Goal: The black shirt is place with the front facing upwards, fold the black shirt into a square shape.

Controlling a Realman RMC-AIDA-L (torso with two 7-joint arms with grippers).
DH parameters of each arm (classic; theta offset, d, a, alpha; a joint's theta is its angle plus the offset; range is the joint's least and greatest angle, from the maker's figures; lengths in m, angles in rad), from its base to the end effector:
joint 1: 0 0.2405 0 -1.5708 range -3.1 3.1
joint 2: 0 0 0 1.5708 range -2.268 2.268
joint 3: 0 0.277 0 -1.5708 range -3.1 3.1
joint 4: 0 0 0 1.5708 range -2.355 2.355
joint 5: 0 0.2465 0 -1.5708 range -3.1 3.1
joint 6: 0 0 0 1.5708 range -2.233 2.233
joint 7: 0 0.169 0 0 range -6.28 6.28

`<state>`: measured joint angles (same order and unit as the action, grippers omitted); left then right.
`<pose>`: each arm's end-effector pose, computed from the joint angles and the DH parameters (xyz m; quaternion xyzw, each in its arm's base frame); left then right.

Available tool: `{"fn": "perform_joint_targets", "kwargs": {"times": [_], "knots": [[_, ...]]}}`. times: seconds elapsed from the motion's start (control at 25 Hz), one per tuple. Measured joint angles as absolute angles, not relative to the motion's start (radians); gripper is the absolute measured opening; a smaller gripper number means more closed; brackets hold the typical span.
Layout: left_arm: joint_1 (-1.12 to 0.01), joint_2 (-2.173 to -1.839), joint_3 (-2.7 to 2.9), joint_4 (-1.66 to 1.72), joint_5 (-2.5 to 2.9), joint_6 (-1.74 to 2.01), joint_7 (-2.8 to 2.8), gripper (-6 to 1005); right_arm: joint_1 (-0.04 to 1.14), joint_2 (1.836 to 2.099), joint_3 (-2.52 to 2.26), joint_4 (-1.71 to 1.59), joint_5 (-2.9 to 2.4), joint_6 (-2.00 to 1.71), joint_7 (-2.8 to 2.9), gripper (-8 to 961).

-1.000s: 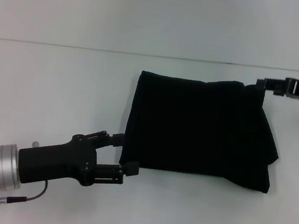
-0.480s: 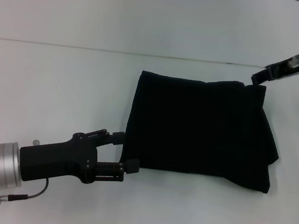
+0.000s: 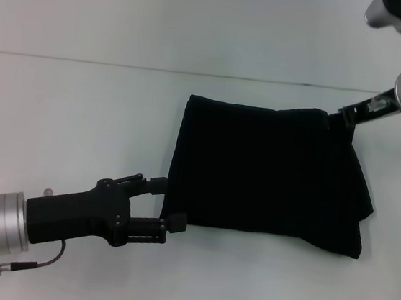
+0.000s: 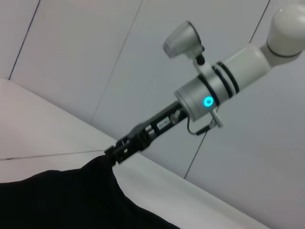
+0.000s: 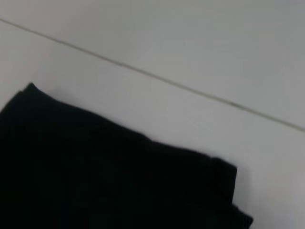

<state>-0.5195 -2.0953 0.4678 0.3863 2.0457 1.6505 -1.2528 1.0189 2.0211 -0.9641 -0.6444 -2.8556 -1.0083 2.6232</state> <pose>-0.2991 0.3336 -0.0666 -0.8931 -0.2733 -0.3456 0.0915 0.2168 0.5411 -0.0154 -0.8373 0.4127 -0.1043 0.3431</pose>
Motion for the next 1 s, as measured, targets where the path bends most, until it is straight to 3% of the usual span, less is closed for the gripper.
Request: {"fn": "perform_joint_targets", "kwargs": {"times": [0.88,1.0], "knots": [[-0.523,-2.097,0.471,0.383,2.045,1.642,-1.263,948,0.931,1.991,-0.869,-0.632,-2.810,-0.885,2.613,688],[-0.523,-2.094,0.466,0.384,2.040,1.642,-1.296,948,0.880,1.972,-0.778,-0.676,-2.666,-0.945,2.514,688]]}}
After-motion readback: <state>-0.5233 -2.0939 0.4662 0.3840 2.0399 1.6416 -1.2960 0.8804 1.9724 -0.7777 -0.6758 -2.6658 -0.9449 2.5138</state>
